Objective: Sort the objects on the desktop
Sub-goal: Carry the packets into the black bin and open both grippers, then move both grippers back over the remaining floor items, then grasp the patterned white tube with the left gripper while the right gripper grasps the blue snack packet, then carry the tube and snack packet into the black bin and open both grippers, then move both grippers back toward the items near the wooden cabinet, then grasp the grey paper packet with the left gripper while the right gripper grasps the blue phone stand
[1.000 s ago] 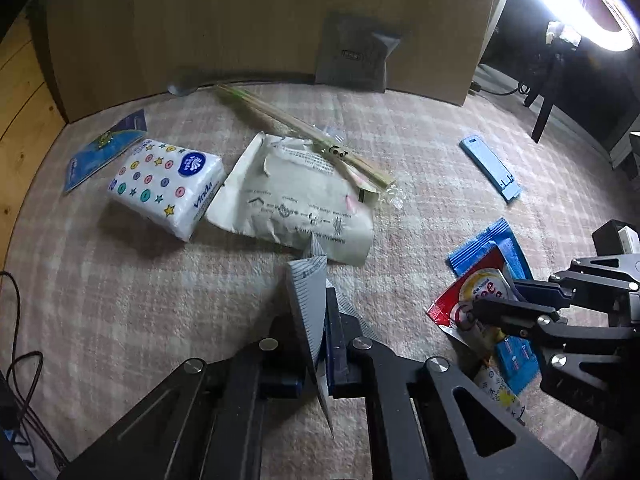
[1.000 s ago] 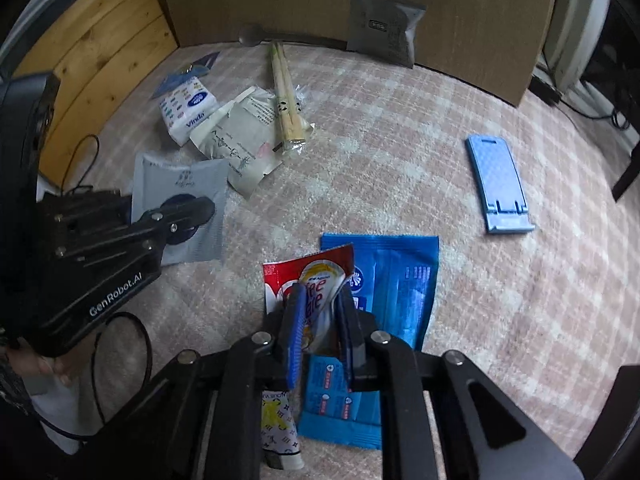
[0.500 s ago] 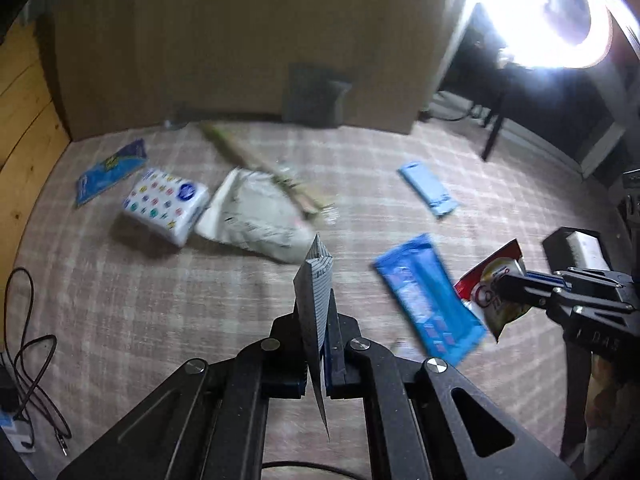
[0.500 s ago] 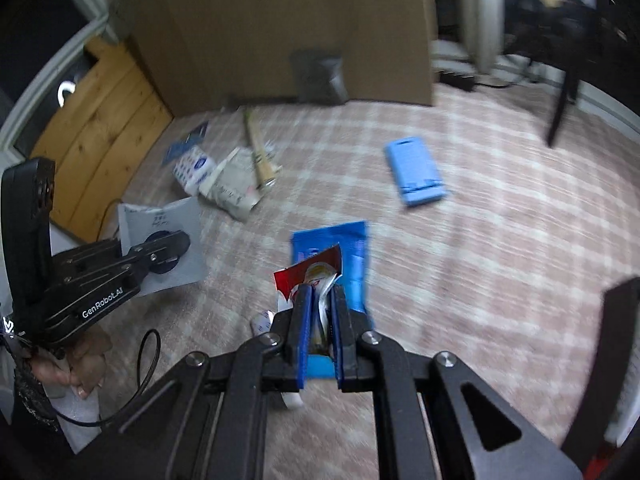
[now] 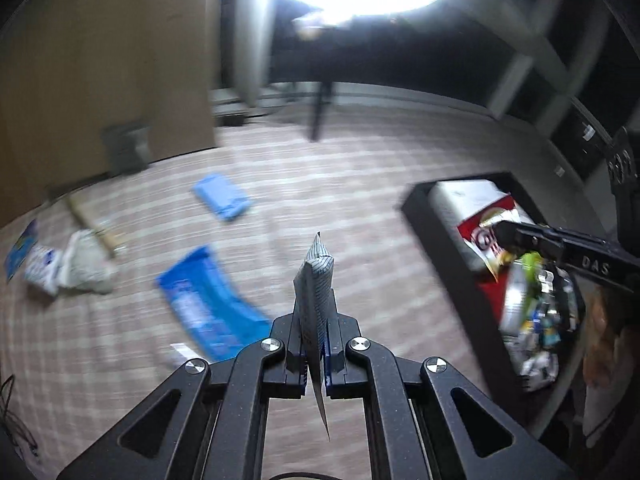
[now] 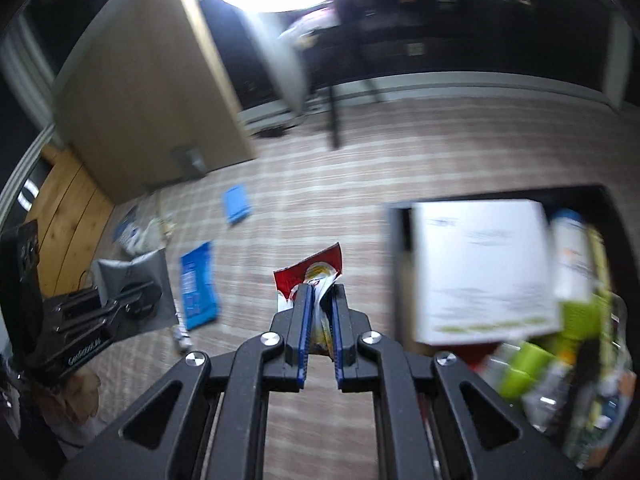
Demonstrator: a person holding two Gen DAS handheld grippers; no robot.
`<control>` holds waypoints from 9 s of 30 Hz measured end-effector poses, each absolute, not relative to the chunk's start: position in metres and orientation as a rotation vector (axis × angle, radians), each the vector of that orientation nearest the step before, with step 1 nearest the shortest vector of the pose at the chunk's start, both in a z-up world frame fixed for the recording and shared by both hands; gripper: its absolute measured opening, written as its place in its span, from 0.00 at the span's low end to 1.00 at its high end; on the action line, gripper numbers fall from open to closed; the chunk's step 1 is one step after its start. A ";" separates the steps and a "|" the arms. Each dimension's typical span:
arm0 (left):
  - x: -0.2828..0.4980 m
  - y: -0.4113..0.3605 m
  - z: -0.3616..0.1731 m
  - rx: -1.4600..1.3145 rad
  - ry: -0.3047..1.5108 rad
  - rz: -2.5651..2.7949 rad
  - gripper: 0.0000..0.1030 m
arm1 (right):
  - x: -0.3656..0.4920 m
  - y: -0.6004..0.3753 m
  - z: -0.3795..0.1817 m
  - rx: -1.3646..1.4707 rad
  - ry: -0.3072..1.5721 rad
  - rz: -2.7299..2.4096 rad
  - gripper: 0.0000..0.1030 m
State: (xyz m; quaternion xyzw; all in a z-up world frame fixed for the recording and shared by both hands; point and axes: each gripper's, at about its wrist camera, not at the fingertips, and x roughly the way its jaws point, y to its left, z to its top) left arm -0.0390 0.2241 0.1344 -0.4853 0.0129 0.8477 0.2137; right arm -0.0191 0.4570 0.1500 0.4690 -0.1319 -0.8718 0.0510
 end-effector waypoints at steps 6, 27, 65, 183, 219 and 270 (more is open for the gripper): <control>-0.021 0.307 0.142 -1.298 0.081 2.247 0.04 | 0.015 0.534 0.163 1.439 -0.457 -2.771 0.09; 0.009 0.484 0.148 -1.251 0.167 2.052 0.21 | 0.035 0.674 0.160 1.543 -0.545 -2.847 0.23; -0.034 0.220 0.106 -1.571 -0.012 2.505 0.54 | -0.027 0.429 0.164 1.455 -0.172 -2.540 0.37; 0.015 0.499 0.187 -1.217 0.264 2.119 0.18 | 0.086 0.644 0.158 1.667 -0.443 -2.880 0.31; -0.039 0.307 0.159 -1.421 0.114 2.410 0.35 | 0.012 0.514 0.173 1.554 -0.280 -2.709 0.41; -0.200 0.047 0.027 -1.701 0.345 2.325 0.78 | -0.248 0.240 0.049 1.737 0.134 -2.189 0.42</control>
